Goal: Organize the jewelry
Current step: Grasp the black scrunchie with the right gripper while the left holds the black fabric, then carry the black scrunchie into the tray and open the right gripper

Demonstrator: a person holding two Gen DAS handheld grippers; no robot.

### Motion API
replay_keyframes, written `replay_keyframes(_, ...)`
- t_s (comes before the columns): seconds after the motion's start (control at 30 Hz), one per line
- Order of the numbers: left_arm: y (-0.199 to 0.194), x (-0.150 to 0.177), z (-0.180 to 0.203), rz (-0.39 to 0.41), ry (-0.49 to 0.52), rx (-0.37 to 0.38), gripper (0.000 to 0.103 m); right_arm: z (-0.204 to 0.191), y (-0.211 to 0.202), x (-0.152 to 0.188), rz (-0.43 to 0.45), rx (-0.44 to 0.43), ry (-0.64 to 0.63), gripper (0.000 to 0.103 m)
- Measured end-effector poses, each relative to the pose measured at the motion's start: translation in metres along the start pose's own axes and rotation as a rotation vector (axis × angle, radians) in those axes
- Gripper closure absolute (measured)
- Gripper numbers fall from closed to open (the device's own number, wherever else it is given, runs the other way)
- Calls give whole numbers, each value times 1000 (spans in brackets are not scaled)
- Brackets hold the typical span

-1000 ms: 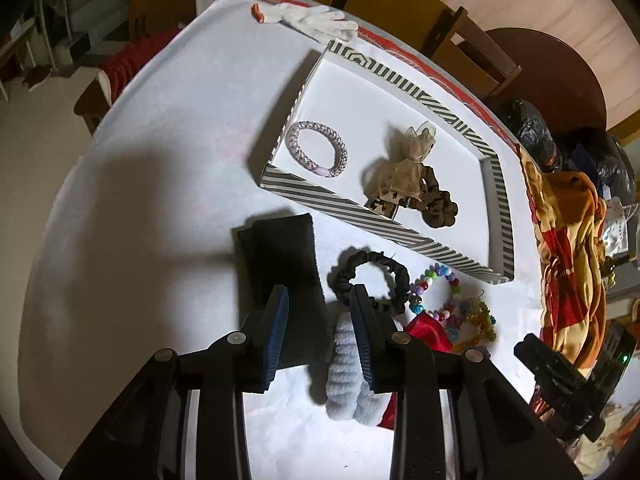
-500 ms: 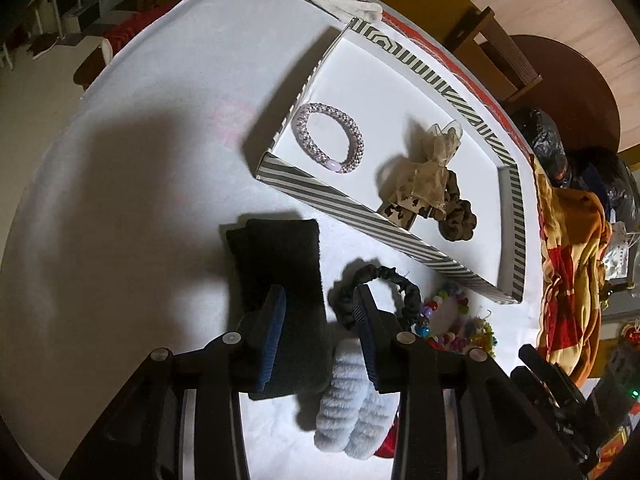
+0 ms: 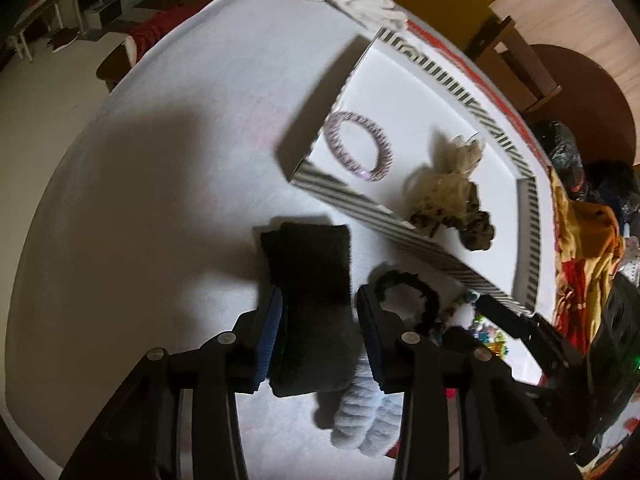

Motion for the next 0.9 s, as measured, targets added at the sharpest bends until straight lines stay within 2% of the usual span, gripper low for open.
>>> replay_keyframes(0.23,18,4,-6,-46,-11,-46,70,0,33,-5,-54,-20,-32,38)
replay_keyframes(0.27,17,4,-5,-37,-7,-50,70,0,36,-5,-56,-22,-40,44)
replay_keyframes(0.3,18,5,-4,-37,-3,-56,70,-1,38,-5,-52,-21,-51,59)
replay_keyframes(0.33,18,5,-2,-30,12,-64,71,-2,41,-4,-52,-15,-62,67)
replay_keyframes(0.4,19,5,-2,-34,25,-56,89,-2,42,-6,-37,2,-80,95)
replay_keyframes(0.47,17,6,-3,-29,21,-44,96,-2,42,-5,-43,-17,-67,96)
replay_keyframes(0.57,8,5,-1,-16,29,-26,99,-3,27,-8,-7,-54,-43,97)
replay_keyframes(0.73,-23,-3,8,52,80,-8,99,-1,-12,-18,67,-112,7,97)
replay_keyframes(0.9,-48,-17,22,113,126,8,99,10,-48,-27,136,-117,51,97)
Point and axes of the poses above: each gripper's, at about its wrist camera, not at the fingertips, and y roughly the way its jaws point, z to its right, x to its underside, the point moved 7 cm from there along y, roughly the way its jaws point, and after that the axes turned 1 degree about -x, right-handed, at the moved point
